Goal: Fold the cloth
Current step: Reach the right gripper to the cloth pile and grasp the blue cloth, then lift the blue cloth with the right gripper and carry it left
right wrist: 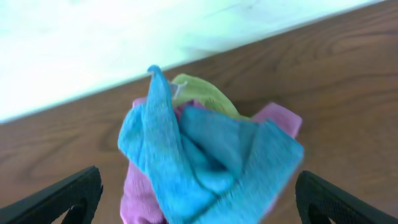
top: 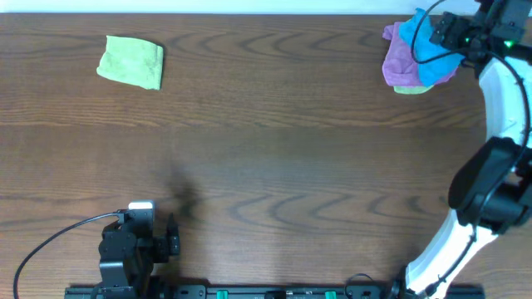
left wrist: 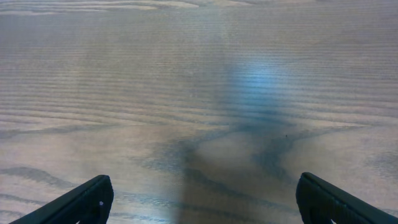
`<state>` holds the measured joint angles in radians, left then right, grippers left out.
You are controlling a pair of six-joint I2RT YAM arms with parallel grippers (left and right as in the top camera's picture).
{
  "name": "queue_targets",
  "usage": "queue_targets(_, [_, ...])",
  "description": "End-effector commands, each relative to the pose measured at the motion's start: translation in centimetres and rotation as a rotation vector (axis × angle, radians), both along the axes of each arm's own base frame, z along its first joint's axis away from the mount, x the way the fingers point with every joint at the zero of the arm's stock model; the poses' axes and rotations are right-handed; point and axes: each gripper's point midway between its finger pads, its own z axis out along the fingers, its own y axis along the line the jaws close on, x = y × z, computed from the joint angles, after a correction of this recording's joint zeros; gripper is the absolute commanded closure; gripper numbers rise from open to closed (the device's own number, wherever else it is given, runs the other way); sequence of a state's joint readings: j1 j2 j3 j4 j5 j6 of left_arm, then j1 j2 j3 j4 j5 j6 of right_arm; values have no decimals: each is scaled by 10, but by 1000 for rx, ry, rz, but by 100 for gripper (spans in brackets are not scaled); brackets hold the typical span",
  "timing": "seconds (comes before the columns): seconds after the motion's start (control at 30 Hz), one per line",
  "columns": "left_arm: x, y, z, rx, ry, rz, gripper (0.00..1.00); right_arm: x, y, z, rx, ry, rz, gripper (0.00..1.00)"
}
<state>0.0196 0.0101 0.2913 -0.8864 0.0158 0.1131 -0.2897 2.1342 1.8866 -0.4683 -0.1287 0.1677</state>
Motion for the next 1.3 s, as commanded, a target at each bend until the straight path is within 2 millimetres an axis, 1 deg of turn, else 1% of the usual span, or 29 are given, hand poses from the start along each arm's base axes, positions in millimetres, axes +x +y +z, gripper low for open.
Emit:
queue_targets(0.0, [-10, -2, -14, 3, 62, -22, 5, 13, 3, -5, 74, -21, -6, 1])
queue_targets(0.13, [-10, -2, -14, 3, 62, -22, 5, 18, 7, -27, 118, 0, -6, 1])
queue_targets(0.27, [-10, -2, -14, 3, 62, -22, 5, 20, 14, -44, 149, 27, 8, 1])
queue_targets(0.4, [-10, -2, -14, 2, 62, -22, 5, 20, 16, -61, 165, 57, 2, 1])
queue_targets(0.57, [-10, -2, -14, 3, 62, -22, 4, 19, 17, -77, 182, 85, -2, 1])
queue_targets(0.67, [-10, -2, -14, 3, 62, -22, 5, 17, 17, -84, 186, 103, -3, 3])
queue_targets(0.73, [-10, -2, -14, 2, 62, -22, 5, 17, 18, -87, 187, 106, -4, 12])
queue_targets(0.8, [-10, -2, -14, 3, 62, -22, 5, 17, 17, -87, 187, 106, -4, 27])
queue_targets(0.9, [-10, -2, -14, 3, 62, -22, 5, 18, 17, -86, 186, 103, -4, 44])
queue_targets(0.93, [-10, -2, -14, 2, 62, -22, 5, 18, 17, -86, 186, 103, -4, 49])
queue_targets(1.03, [-10, -2, -14, 3, 62, -22, 4, 17, 18, -87, 188, 107, -3, 58])
queue_targets(1.07, [-10, -2, -14, 3, 62, -22, 5, 17, 18, -87, 189, 108, -2, 66])
queue_targets(1.17, [-10, -2, -14, 2, 62, -22, 5, 17, 22, -87, 204, 107, 14, 86])
queue_targets(1.23, [-10, -2, -14, 3, 62, -22, 5, 18, 28, -84, 211, 99, 53, 96])
queue_targets(1.27, [-10, -2, -14, 2, 62, -22, 4, 18, 30, -81, 212, 93, 72, 99])
